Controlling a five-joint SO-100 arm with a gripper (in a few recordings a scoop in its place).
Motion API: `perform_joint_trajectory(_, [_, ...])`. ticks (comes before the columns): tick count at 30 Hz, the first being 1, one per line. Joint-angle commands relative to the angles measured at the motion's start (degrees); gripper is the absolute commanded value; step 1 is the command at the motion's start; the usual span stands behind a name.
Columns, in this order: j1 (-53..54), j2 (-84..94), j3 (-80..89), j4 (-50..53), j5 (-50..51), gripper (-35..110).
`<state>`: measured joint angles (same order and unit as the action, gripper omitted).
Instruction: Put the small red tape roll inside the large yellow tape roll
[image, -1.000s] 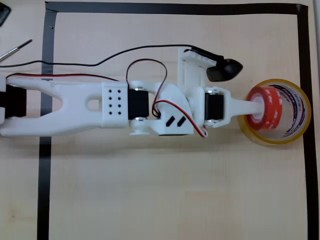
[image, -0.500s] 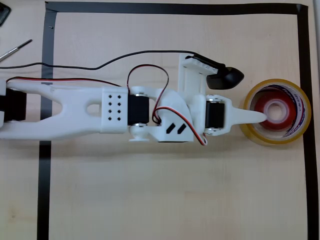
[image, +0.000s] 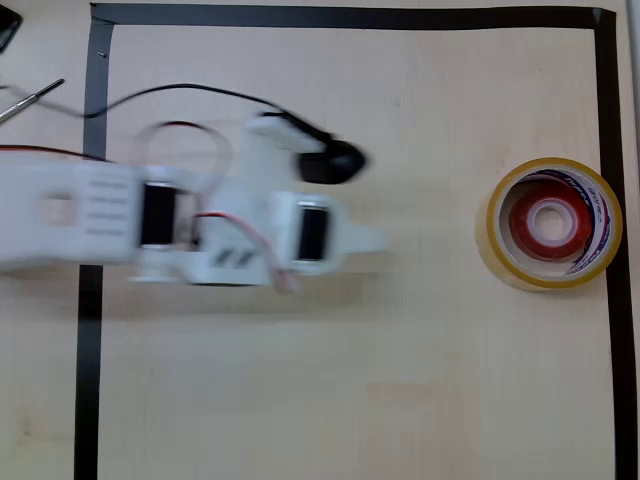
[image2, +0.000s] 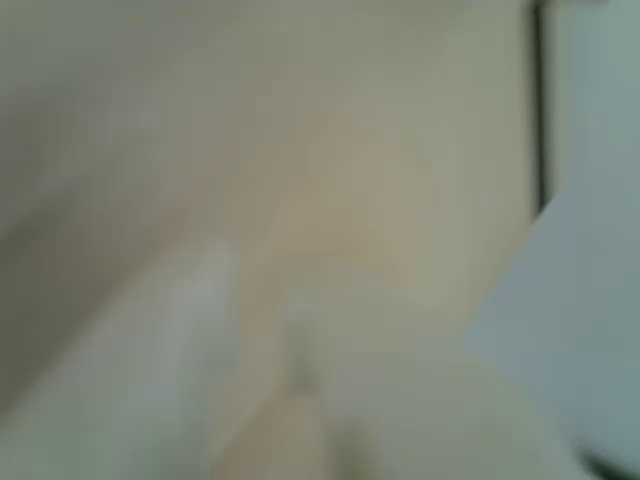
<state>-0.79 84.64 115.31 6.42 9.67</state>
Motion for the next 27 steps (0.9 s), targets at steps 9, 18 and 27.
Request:
perform_joint_trajectory(9, [-4.0, 87.2, 41.0, 31.8, -0.6, 0])
perform_joint_trajectory(18, [-0.3, 106.4, 48.6, 53.1, -2.9, 0])
perform_joint_trajectory(27, [1.8, 106.4, 59.9, 54.0, -2.8, 0])
